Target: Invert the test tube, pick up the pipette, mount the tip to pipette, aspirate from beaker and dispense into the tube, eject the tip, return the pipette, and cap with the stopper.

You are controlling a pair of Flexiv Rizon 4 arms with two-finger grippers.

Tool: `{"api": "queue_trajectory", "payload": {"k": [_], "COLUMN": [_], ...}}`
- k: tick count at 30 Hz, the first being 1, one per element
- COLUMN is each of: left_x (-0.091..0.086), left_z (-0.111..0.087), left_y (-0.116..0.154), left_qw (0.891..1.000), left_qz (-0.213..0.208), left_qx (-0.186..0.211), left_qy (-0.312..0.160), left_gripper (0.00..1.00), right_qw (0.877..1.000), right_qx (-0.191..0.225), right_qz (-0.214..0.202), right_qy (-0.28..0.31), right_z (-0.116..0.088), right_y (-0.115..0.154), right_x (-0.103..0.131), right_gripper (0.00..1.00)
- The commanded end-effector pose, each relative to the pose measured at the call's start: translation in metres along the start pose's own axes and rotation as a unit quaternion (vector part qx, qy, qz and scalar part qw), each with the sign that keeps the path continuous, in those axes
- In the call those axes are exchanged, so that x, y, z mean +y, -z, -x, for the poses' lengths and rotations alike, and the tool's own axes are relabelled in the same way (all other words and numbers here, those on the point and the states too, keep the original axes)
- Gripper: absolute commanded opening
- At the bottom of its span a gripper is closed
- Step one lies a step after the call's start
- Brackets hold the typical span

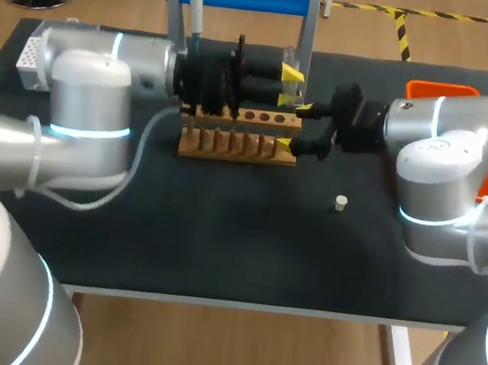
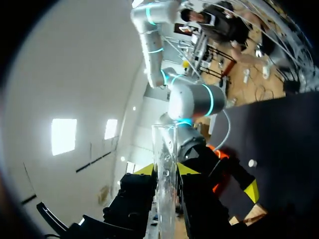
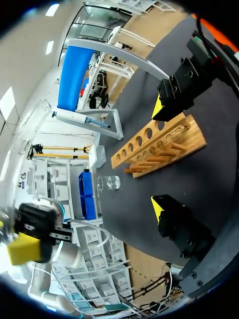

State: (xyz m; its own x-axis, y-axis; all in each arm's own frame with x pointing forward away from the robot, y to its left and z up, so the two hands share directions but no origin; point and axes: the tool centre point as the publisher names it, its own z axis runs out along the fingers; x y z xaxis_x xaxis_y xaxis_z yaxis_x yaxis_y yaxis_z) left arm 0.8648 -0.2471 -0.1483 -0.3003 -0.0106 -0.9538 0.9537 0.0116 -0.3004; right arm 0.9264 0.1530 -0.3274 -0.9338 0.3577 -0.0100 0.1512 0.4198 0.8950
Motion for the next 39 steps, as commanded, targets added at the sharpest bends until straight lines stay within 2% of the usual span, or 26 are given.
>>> {"api": "queue_trajectory", "payload": {"k": [1,16,17,19,20,22,24,25,26,30,35,38,39], "left_x": [0.003,0.003,0.005,0.011,0.012,0.015,0.018,0.021,0.023,0.03,0.037,0.041,0.043], "left_z": [0.012,0.012,0.015,0.023,0.027,0.034,0.04,0.041,0.042,0.043,0.037,0.033,0.032], "left_y": [0.01,0.01,0.013,0.02,0.022,0.025,0.028,0.029,0.029,0.028,0.022,0.02,0.02], "left_qw": [0.964,0.964,0.957,0.938,0.933,0.915,0.903,0.892,0.889,0.862,0.836,0.824,0.825], "left_qz": [-0.013,-0.013,-0.035,-0.03,-0.044,-0.04,-0.041,-0.033,-0.035,-0.019,0.004,0.027,0.035], "left_qx": [-0.02,-0.02,-0.03,-0.026,-0.028,-0.015,-0.012,-0.008,-0.011,-0.013,-0.016,-0.02,-0.02], "left_qy": [0.266,0.266,0.287,0.343,0.357,0.402,0.427,0.451,0.456,0.507,0.548,0.565,0.564], "left_gripper": [0.0,0.0,0.0,0.0,0.0,0.0,0.0,0.0,0.0,0.0,0.0,0.0,0.0], "right_qw": [1.0,1.0,1.0,1.0,1.0,1.0,1.0,1.0,1.0,1.0,1.0,1.0,1.0], "right_qx": [0.001,0.001,0.001,0.001,0.001,0.001,0.001,0.001,0.001,0.001,0.001,0.001,0.001], "right_qz": [0.0,0.0,0.0,0.0,0.0,0.0,0.0,0.0,0.0,0.0,0.0,0.0,0.0], "right_qy": [0.0,0.0,0.0,0.0,0.0,0.0,0.0,0.0,0.0,0.0,0.0,0.0,0.0], "right_z": [0.0,0.0,0.0,0.0,0.0,0.0,0.0,0.0,0.0,0.0,0.0,0.0,0.0], "right_y": [0.001,0.001,0.001,0.001,0.001,0.001,0.001,0.001,0.001,0.001,0.001,0.001,0.001], "right_x": [0.0,0.0,0.0,0.0,0.0,0.0,0.0,0.0,0.0,0.0,0.0,0.0,0.0], "right_gripper": [1.0,1.0,1.0,1.0,1.0,1.0,1.0,1.0,1.0,1.0,1.0,1.0,1.0]}}
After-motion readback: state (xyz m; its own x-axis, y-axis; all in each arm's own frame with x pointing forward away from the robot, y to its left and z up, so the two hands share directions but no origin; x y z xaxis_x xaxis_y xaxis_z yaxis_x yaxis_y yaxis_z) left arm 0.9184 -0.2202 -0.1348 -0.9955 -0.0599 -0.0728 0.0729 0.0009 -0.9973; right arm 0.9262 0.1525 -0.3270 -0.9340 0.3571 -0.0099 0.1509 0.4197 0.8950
